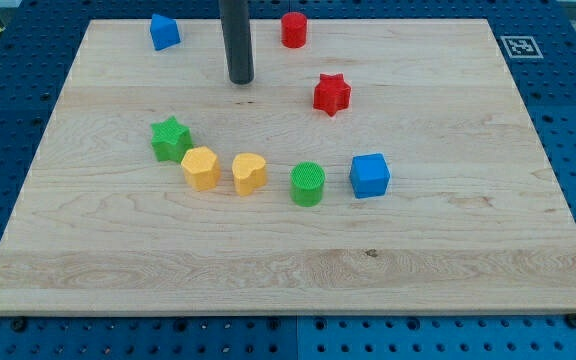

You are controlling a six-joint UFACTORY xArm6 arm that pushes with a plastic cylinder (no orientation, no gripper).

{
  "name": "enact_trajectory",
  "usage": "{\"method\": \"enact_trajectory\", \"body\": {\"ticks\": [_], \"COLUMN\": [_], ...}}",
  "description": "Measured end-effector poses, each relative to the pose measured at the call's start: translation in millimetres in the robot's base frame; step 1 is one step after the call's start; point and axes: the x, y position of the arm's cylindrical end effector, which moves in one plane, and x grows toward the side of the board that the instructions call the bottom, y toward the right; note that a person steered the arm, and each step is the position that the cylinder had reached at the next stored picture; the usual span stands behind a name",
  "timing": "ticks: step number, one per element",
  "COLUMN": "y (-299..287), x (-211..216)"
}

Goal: Slide the red star towards center right

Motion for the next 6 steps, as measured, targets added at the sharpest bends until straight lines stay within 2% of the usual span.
{"method": "enact_trajectory", "body": {"ticks": [1,3,6], "y": [0,54,71], "x": [0,0,7]}}
